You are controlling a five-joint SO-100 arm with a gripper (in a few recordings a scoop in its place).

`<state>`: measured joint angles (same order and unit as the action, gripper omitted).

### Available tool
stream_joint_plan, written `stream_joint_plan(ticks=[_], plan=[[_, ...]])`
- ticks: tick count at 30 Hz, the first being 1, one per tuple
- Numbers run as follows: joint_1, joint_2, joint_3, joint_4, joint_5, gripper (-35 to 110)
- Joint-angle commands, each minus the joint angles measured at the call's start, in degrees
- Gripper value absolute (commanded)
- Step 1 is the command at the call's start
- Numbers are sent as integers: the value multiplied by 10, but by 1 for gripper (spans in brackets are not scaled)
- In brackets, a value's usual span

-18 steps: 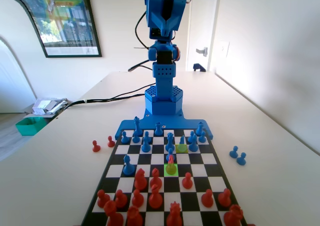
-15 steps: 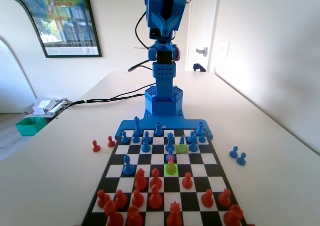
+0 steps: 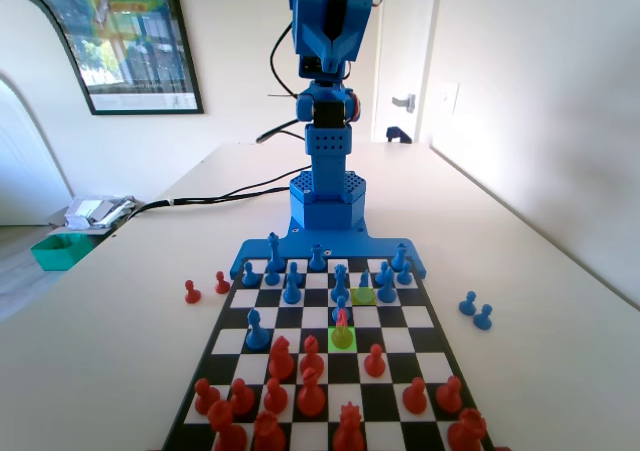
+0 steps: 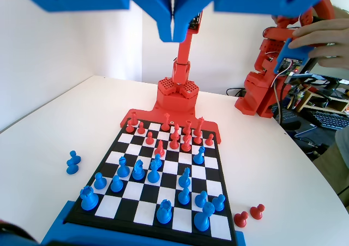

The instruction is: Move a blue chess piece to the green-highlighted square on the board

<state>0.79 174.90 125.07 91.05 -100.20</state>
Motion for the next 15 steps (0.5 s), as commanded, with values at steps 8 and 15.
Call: stream_joint_plan(ticks=[8,15], plan=[[4,2,-7,-9,-3,1],[-11,-18,-47,-17,20,1]])
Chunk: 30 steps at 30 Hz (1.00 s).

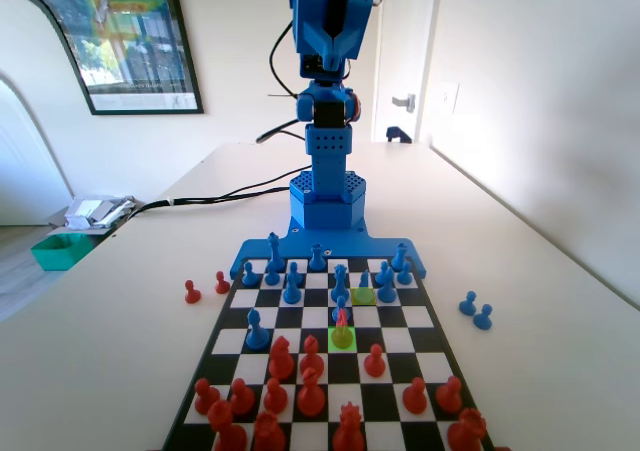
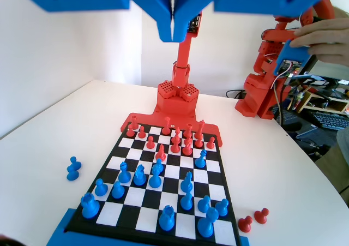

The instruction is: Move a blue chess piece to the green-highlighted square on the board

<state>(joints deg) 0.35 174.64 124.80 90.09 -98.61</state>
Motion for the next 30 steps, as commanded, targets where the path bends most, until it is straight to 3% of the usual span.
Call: stream_joint_plan(ticks=[1,21,30], plan=[[-12,-23,-54,-7,10,1],[-3,-355,-182,-46,3,1],[11,-483,-167,-120,-11,1]])
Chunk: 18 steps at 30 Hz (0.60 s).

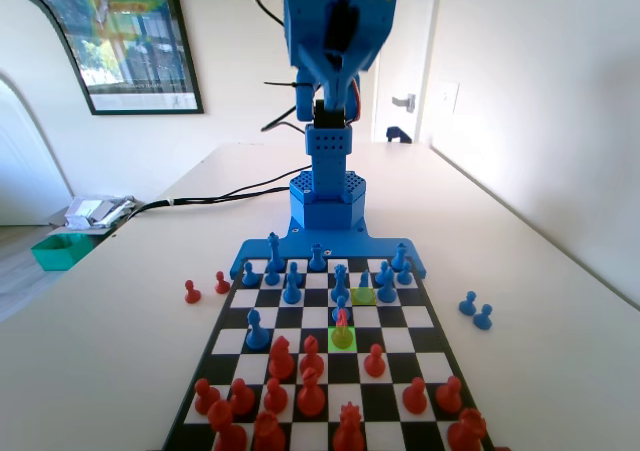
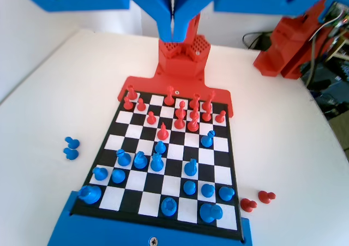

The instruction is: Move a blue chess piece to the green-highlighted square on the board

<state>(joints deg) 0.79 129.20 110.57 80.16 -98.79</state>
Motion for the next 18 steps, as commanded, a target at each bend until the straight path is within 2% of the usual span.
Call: stream_joint_plan(ticks=[1,14,18], plan=[[5,-43,-23,-29,-10,1],[10,-198,54,-179,-5,2],[12,-260,53,-194,-11,3]])
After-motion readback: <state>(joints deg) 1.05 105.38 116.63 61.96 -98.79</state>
